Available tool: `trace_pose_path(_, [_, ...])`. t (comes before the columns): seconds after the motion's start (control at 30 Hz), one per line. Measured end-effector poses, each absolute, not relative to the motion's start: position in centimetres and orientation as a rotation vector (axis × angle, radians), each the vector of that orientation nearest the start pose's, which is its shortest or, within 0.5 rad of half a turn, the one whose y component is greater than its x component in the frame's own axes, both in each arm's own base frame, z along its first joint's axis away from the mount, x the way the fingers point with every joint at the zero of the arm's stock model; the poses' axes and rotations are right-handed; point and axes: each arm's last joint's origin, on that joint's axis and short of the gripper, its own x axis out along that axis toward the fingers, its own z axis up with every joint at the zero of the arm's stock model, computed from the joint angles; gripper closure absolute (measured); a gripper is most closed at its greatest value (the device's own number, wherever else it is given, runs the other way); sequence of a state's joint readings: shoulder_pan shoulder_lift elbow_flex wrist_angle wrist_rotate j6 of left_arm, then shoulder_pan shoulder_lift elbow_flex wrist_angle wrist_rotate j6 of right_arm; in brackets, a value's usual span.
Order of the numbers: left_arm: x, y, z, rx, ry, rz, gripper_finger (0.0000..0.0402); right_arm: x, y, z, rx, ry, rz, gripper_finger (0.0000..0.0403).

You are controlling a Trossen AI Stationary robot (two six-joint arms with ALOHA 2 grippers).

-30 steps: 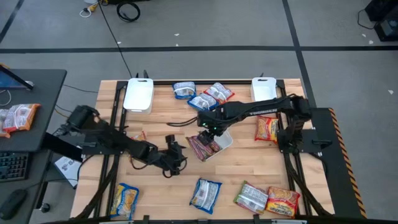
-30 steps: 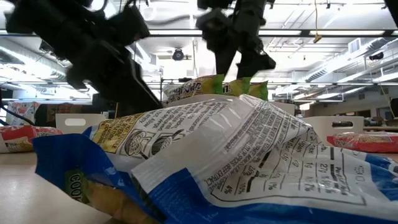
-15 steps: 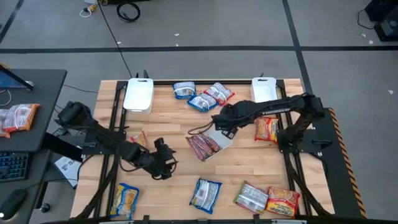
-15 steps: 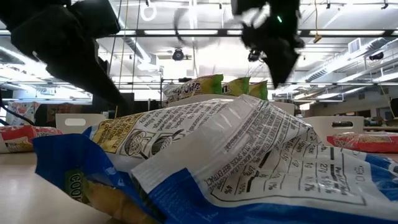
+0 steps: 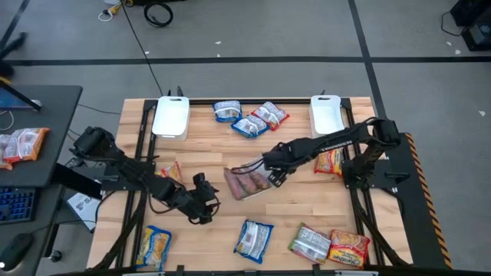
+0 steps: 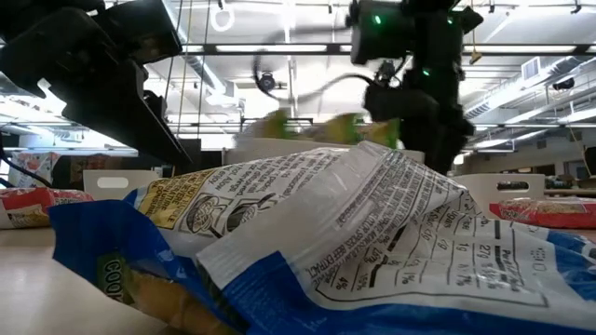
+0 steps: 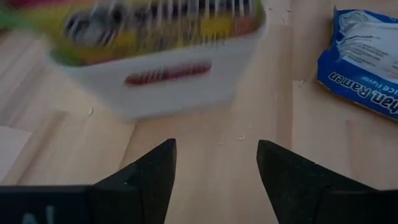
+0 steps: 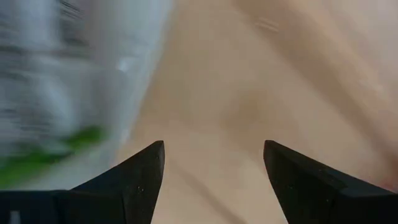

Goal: Sort Maruchan noodles
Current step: Put the green noodle pack into the bottom white bin

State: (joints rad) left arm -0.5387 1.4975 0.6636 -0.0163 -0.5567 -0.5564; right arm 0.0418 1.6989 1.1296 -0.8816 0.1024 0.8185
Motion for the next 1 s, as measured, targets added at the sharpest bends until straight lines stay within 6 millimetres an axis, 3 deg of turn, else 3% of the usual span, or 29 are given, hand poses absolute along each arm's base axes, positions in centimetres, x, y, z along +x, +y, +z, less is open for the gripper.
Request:
trace_pose_path(0.17, [24.0, -12.5, 15.6, -0.086, 0.692, 0.215, 0.0175, 31.4, 2.7, 20.3, 0.633, 1.322, -0.475, 0.0124])
trace_pose_path(0.27, [23.8, -12.7, 15.5, -0.066, 0.702, 0.204, 0.0175, 31.4, 4.9, 21.9, 0.587, 1.329, -0.4, 0.0124])
trace_pose_path(0.57, [23.9, -13.1, 16.2, -0.036, 0.703, 0.176, 0.0175, 30.8, 17.3, 25.9, 0.377, 1.119, -0.176, 0.0134])
trace_pose_path(0.8, [24.7, -14.9, 19.5, -0.1, 0.723, 0.067, 0.0175, 30.4, 25.0, 25.5, 0.141, 1.114, -0.042, 0.0134])
trace_pose_path(1.0, [23.0, -16.9, 19.9, -0.164, 0.841, 0.029, 0.0175, 27.6, 29.9, 22.4, -0.341, 1.331, 0.152, 0.0135])
